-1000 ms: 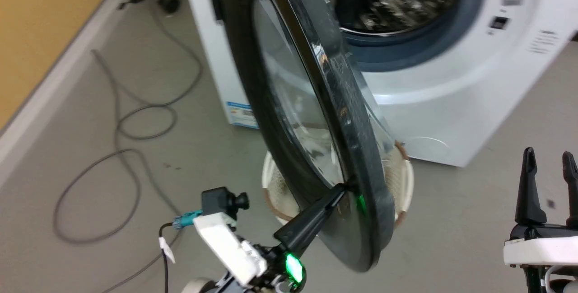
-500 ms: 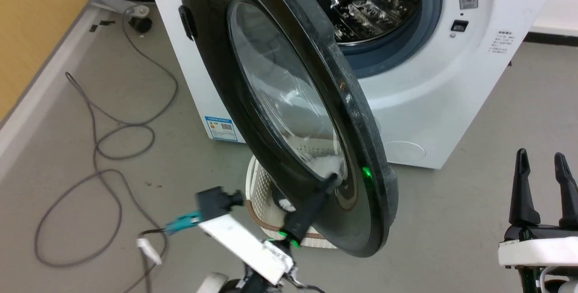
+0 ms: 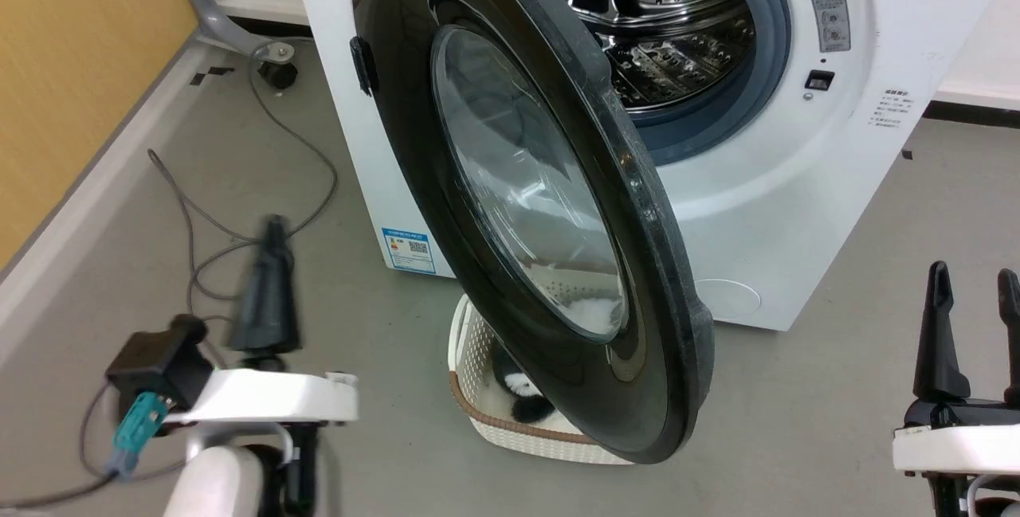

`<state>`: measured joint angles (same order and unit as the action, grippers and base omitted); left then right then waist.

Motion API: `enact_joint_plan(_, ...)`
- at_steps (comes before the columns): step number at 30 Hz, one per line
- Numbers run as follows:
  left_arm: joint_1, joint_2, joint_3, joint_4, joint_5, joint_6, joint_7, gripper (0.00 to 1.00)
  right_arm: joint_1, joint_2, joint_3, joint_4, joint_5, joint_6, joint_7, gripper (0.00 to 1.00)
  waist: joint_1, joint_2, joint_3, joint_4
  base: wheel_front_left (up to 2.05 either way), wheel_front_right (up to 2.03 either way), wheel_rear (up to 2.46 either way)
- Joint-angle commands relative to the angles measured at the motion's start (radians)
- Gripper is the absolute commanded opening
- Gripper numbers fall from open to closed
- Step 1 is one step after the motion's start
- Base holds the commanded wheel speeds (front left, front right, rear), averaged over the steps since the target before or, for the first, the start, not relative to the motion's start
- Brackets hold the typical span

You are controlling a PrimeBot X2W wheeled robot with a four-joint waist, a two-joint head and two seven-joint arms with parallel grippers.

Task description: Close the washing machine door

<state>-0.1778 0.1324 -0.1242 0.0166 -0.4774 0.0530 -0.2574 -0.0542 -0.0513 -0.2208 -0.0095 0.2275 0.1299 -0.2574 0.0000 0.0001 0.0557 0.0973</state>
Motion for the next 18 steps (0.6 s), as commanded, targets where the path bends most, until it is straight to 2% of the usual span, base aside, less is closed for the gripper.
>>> enact_joint_plan(1,0.023,-0.004,0.032,-0.03,0.114,0.041,-0.004,0.01,0.007,0.001,0.0,-0.005,-0.003,0.001,-0.004,1.0,0.0,-0.0001,-0.005,0.002,0.0,0.0,0.0)
enact_joint_plan(2,0.038,0.004,0.044,-0.042,0.192,0.069,-0.004,0.99,0.008,0.001,0.001,-0.006,-0.003,0.001,-0.004,1.0,0.0,-0.0001,-0.008,0.002,0.0,0.0,0.0)
enact_joint_plan(5,0.088,0.001,0.057,-0.057,0.323,0.126,-0.004,1.0,0.01,0.001,0.008,-0.01,-0.013,0.001,-0.004,1.0,0.0,-0.0001,-0.017,0.003,0.0,0.0,0.0)
enact_joint_plan(7,0.119,-0.002,0.057,-0.057,0.36,0.135,-0.004,1.0,0.009,0.001,0.018,-0.018,-0.02,0.001,-0.004,1.0,0.0,-0.0001,-0.022,0.005,0.0,0.0,0.0)
enact_joint_plan(8,0.131,-0.003,0.055,-0.057,0.371,0.132,-0.004,1.0,0.005,0.001,0.02,-0.026,-0.023,0.001,-0.004,0.66,0.0,-0.0001,-0.024,0.006,0.0,0.0,0.0)
enact_joint_plan(9,0.144,-0.006,0.054,-0.054,0.374,0.127,-0.004,1.0,0.0,0.001,0.022,-0.035,-0.022,0.001,-0.004,0.1,0.0,-0.0001,-0.026,0.007,0.0,0.0,0.0)
enact_joint_plan(10,0.155,-0.011,0.055,-0.051,0.371,0.123,-0.004,1.0,-0.005,0.001,0.03,-0.045,-0.021,0.001,-0.004,0.0,0.0,-0.0001,-0.026,0.008,0.0,0.0,0.0)
enact_joint_plan(14,0.186,-0.018,0.056,-0.035,0.386,0.11,-0.004,1.0,-0.045,0.001,0.082,-0.126,0.02,0.001,-0.004,0.0,0.0,-0.0001,-0.027,0.011,0.0,0.0,0.0)
enact_joint_plan(18,0.197,-0.028,0.068,-0.029,0.388,0.099,-0.004,1.0,-0.089,0.001,0.163,-0.26,0.076,0.001,-0.004,0.0,0.0,-0.0001,-0.028,0.017,0.0,0.0,0.0)
